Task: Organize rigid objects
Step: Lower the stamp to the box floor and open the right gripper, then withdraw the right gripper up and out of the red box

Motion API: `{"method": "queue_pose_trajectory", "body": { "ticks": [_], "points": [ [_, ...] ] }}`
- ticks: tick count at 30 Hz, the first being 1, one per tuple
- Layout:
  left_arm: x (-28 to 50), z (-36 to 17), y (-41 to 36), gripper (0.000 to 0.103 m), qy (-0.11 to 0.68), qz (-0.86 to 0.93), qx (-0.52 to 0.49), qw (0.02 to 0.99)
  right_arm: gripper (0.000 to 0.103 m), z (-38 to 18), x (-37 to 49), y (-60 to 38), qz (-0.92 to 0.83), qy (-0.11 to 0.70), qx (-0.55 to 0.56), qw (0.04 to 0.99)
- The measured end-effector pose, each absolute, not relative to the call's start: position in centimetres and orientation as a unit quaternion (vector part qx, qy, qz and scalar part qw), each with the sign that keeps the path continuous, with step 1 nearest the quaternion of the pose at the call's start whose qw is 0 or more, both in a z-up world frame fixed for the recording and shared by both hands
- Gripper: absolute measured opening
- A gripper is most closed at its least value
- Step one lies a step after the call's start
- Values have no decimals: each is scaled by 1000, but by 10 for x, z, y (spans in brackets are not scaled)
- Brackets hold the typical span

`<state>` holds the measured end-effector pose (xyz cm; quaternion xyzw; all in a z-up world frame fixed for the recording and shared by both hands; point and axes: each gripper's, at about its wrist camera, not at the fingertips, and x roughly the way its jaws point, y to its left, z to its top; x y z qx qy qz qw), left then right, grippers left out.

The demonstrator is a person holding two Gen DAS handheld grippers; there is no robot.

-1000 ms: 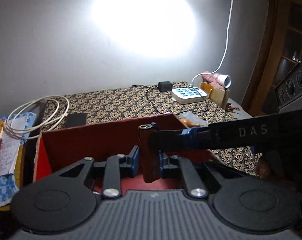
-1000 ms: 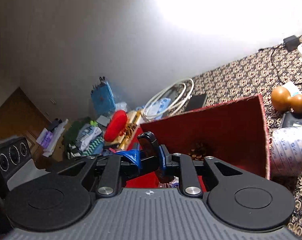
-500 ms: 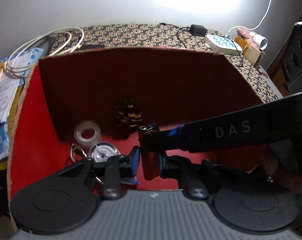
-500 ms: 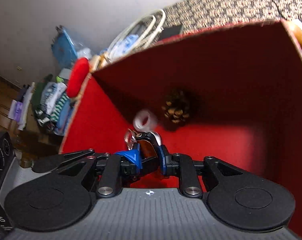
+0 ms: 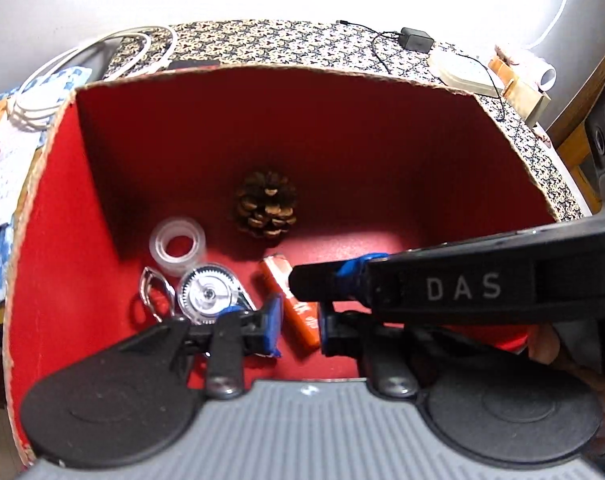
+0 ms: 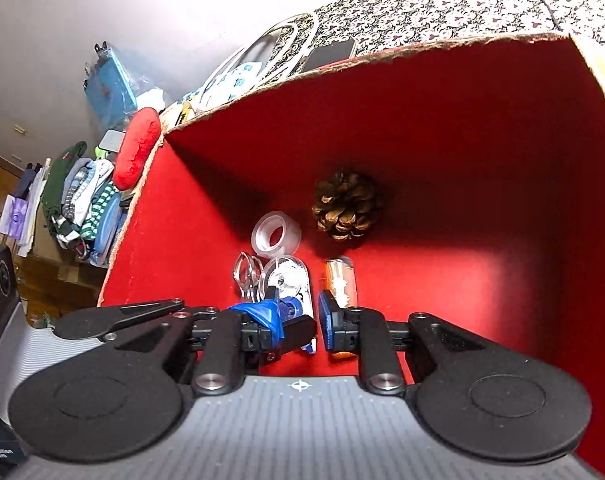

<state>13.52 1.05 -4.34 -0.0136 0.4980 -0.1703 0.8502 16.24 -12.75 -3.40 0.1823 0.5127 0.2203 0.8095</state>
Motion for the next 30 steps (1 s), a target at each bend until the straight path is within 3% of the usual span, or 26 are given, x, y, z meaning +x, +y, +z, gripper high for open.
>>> {"method": "queue_pose_trajectory", "body": {
  "ticks": [16,21,25,30],
  "points": [
    [116,-23,1,10,475,-127,16,870,7,-14,128,-125,183,452,147,861],
    [102,-7,-3,25,457,-113,30,882,7,-3,113,-130,174,427,144,876],
    [88,5,-7,56,437,-98,42,893,8,6,99,-132,166,405,137,889],
    [70,18,-13,59,425,-88,45,900,8,17,82,-134,164,382,129,901]
  ]
}}
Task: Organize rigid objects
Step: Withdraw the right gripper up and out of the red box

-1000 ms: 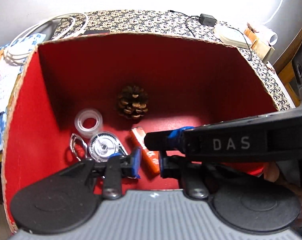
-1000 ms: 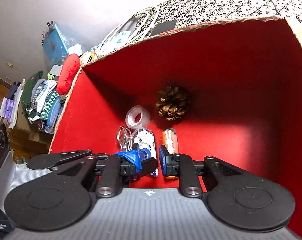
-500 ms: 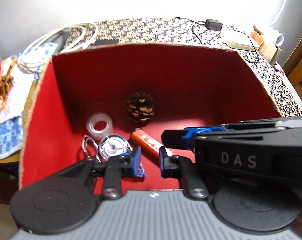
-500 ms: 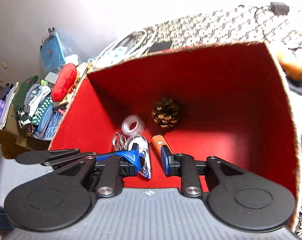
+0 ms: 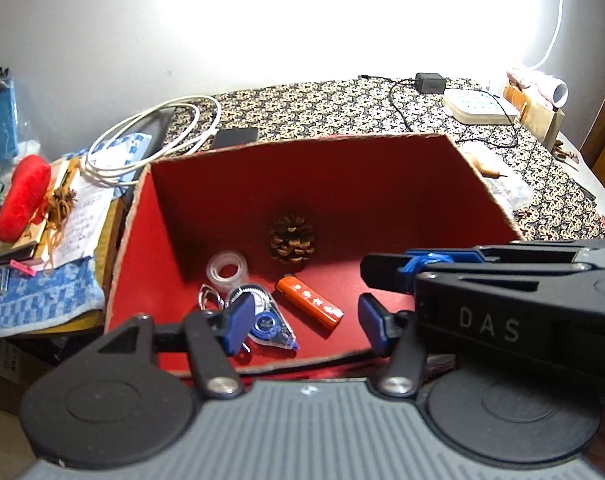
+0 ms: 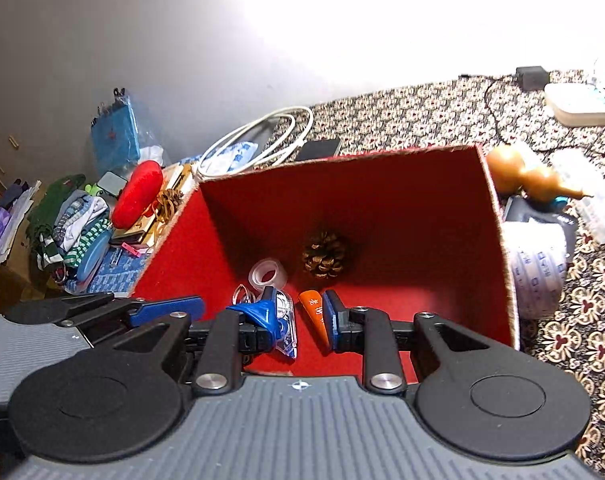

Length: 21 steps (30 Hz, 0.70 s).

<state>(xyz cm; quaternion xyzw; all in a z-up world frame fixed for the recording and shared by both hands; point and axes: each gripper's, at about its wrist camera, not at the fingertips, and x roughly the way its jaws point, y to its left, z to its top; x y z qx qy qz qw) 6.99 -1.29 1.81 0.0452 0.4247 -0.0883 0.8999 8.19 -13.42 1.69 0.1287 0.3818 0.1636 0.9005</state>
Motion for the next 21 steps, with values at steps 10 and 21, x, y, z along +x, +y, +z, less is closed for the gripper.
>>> {"method": "queue_pose_trajectory", "body": {
  "ticks": [10,21],
  "points": [
    [36,29,-21,65,415,-58,50,907,8,30,47,-141,168,356,118,912],
    [10,22,-27,68,428,-32,53,902,9,28,21,-141,194,358,113,907]
  ]
}}
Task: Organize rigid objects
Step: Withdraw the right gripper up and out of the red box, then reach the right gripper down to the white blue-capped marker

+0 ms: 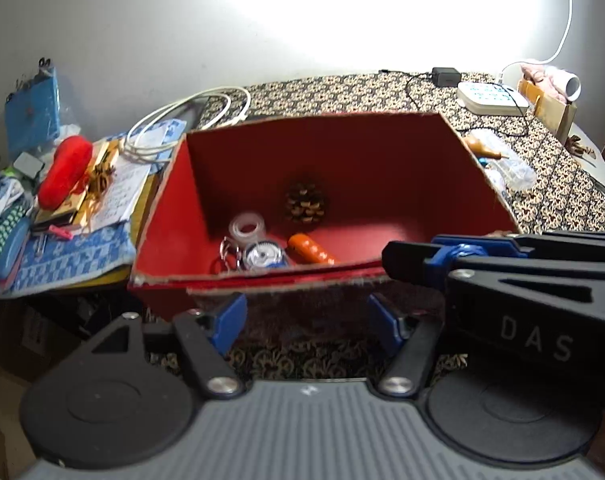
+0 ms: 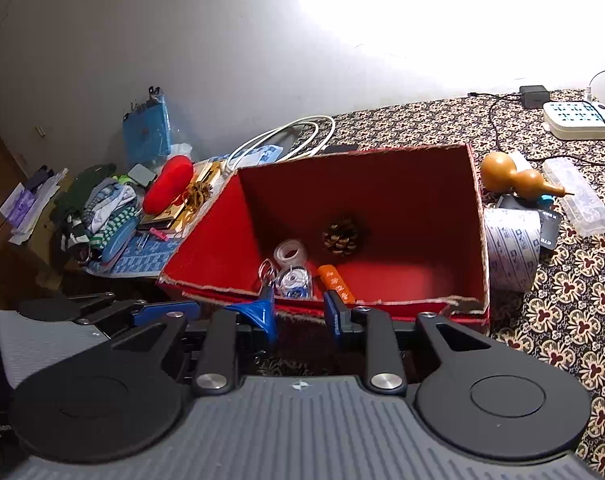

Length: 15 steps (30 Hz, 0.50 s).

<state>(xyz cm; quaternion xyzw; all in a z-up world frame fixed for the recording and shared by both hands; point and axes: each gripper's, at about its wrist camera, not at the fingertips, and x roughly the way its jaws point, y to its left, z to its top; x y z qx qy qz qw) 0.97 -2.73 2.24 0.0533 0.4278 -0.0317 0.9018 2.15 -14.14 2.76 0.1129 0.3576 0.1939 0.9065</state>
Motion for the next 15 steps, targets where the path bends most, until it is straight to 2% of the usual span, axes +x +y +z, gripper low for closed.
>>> {"method": "queue_pose_trajectory", "body": {
  "ticks": [15],
  "points": [
    [-9,-4,-36,69,461,-31,53,885,11,3,2,-147,209,390,121,889]
  ]
}}
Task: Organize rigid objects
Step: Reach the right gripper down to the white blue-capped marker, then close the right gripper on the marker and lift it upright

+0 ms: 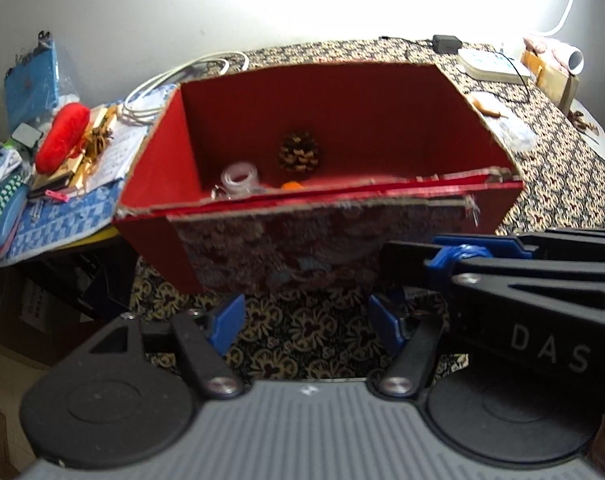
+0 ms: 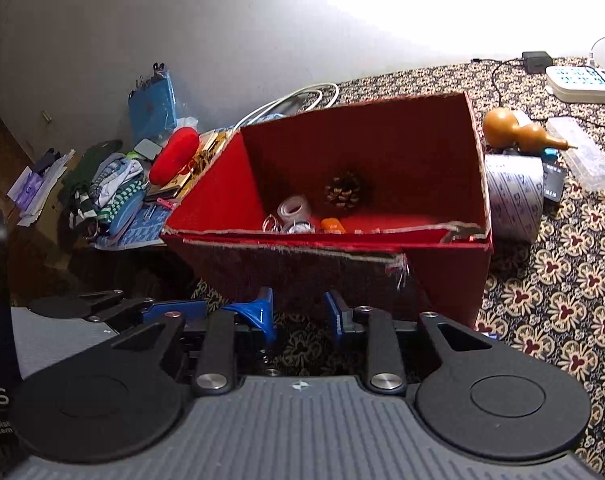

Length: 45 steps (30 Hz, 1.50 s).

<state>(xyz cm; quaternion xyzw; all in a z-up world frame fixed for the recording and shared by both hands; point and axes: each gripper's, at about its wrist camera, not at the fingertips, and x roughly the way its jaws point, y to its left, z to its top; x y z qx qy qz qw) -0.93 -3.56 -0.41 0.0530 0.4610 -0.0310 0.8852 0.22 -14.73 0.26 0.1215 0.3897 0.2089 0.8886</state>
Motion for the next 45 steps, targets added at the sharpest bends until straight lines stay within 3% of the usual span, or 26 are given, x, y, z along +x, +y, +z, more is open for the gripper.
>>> {"method": "queue_pose_trajectory", "body": {
  "ticks": [15,28,39,45],
  "points": [
    [-16,-63,-49,69,471,-146,66,868,11,-49,-7,-199,118,448,197,864],
    [-3,-84,-86,70,398,-243,164,869,11,-82,-10,-241,58,440,305,843],
    [22,-101,-99,70,411,-298,183,842,11,-92,-7,-248,47,432,341,833],
    [24,-99,-101,52,437,-321,148,827,11,-95,3,-251,43,432,349,830]
  ]
}}
